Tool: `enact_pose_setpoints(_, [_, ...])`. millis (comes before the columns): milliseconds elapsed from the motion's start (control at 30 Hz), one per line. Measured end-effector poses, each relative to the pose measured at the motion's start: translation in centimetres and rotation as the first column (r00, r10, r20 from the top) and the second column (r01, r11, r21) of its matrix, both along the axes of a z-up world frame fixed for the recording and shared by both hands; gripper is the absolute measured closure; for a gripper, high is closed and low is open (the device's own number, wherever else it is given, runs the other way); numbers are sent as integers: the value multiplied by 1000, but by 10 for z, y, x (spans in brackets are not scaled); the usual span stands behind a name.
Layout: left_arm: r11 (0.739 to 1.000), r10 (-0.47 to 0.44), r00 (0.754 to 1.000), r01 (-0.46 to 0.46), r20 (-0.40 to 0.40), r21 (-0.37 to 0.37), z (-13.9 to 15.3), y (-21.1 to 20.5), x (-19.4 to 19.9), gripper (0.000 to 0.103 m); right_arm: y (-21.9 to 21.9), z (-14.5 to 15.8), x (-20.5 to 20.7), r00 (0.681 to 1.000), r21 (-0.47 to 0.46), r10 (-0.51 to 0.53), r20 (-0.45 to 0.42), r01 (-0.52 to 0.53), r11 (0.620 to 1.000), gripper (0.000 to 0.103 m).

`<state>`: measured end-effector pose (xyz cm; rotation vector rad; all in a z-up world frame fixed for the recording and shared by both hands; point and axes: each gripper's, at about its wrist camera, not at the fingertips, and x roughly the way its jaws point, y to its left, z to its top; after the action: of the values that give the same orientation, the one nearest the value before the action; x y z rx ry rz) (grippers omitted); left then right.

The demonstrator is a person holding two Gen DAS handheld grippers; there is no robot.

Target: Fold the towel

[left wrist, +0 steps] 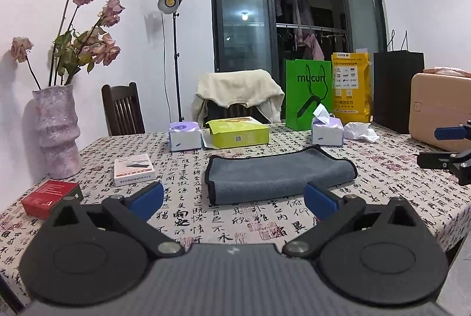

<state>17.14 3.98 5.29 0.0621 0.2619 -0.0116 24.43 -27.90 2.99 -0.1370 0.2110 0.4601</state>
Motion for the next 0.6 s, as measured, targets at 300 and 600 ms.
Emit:
enact_pose_setpoints(300, [1000,-16,1000,16,11,0,-3,-9,-28,0,-5,0,-29,1000,31,16,3,-17,999,0])
enact_pose_setpoints(600, [1000,-8,999,7,33,19,-11,-18,-64,0,0,-6,-58,999,40,47,-10,-47,998,0])
